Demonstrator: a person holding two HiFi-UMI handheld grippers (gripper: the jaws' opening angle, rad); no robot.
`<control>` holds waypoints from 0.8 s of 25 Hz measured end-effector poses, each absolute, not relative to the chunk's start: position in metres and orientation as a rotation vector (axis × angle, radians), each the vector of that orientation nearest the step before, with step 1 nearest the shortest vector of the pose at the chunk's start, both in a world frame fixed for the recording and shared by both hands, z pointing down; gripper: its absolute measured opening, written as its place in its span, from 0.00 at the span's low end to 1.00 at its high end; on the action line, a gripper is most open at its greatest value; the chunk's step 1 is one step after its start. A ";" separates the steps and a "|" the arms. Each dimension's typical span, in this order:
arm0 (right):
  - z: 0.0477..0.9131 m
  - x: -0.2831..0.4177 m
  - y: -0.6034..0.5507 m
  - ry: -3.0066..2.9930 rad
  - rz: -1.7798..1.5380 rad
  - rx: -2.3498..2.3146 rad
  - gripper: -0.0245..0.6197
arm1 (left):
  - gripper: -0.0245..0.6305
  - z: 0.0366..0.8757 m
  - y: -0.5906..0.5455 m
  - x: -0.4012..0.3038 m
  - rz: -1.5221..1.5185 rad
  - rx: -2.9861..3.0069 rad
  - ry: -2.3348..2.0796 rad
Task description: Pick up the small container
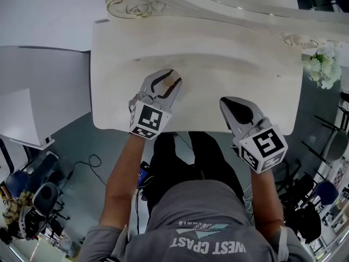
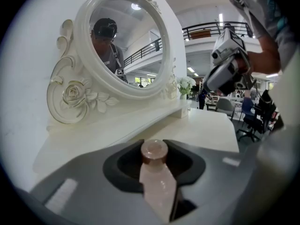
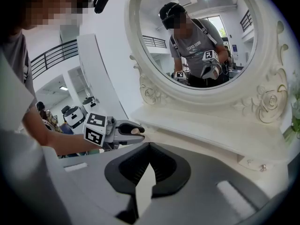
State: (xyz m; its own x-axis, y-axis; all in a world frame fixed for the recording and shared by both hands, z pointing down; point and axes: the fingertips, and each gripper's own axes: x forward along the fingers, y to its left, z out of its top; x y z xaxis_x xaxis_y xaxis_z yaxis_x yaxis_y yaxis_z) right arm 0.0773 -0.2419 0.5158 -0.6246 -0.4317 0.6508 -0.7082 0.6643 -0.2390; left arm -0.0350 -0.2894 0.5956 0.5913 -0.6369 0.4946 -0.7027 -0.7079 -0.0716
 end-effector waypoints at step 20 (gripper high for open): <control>0.475 0.038 -0.214 -2.414 0.648 0.792 0.04 | 0.23 0.519 -0.241 -0.058 0.842 2.715 -1.088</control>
